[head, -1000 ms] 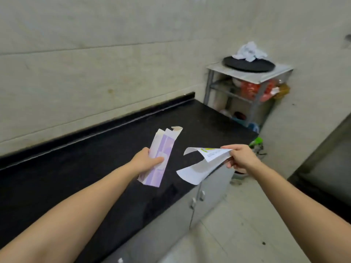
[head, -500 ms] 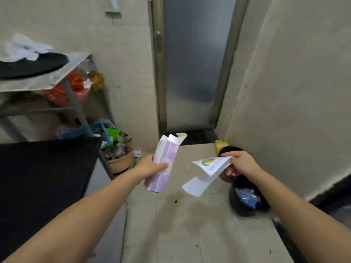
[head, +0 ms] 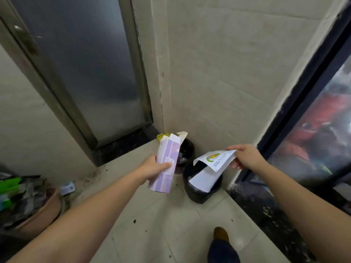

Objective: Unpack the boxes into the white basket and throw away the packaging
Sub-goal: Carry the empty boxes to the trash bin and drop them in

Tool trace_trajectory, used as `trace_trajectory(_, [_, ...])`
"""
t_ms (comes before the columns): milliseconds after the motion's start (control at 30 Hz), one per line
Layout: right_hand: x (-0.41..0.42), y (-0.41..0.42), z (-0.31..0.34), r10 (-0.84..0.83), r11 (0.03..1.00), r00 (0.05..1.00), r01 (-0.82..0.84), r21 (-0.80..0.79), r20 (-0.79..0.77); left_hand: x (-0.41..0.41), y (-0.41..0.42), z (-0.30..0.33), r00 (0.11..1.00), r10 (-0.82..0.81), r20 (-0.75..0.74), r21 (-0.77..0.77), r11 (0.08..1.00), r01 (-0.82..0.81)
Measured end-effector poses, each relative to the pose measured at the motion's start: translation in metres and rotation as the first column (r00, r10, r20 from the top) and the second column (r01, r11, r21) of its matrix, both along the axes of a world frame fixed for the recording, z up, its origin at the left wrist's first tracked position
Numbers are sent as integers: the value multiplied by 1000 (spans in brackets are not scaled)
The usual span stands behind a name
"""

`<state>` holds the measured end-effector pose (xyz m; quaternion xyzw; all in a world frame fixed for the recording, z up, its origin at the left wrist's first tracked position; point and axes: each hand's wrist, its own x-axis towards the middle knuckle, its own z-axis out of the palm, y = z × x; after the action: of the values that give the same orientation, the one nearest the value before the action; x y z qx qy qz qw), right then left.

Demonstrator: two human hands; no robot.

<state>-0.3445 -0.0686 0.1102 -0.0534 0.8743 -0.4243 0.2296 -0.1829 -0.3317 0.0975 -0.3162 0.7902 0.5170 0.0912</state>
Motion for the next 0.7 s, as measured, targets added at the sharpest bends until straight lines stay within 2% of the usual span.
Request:
trace_trajectory(167, [-110, 3, -34, 120, 988, 992, -117, 105, -31, -102, 25, -44, 992, 95, 87, 85, 991, -103])
trace_trajectory(333, [-191, -2, -77, 343, 907, 939, -324, 269, -28, -171, 59, -99, 966, 162, 203, 87, 979, -182])
trace_trajectory(433, [-225, -12, -114, 452, 832, 892, -427, 353, 13, -199, 68, -136, 944, 212, 254, 29, 973, -227])
trace_trajectory(533, [-247, -25, -163, 571, 701, 816, -544, 461, 94, -221, 65, -186, 922, 248, 299, 9, 965, -262])
trace_trajectory(700, [-265, -53, -288, 671, 537, 710, -665, 519, 215, -266, 57, -318, 927, 216, 308, 18, 972, -233])
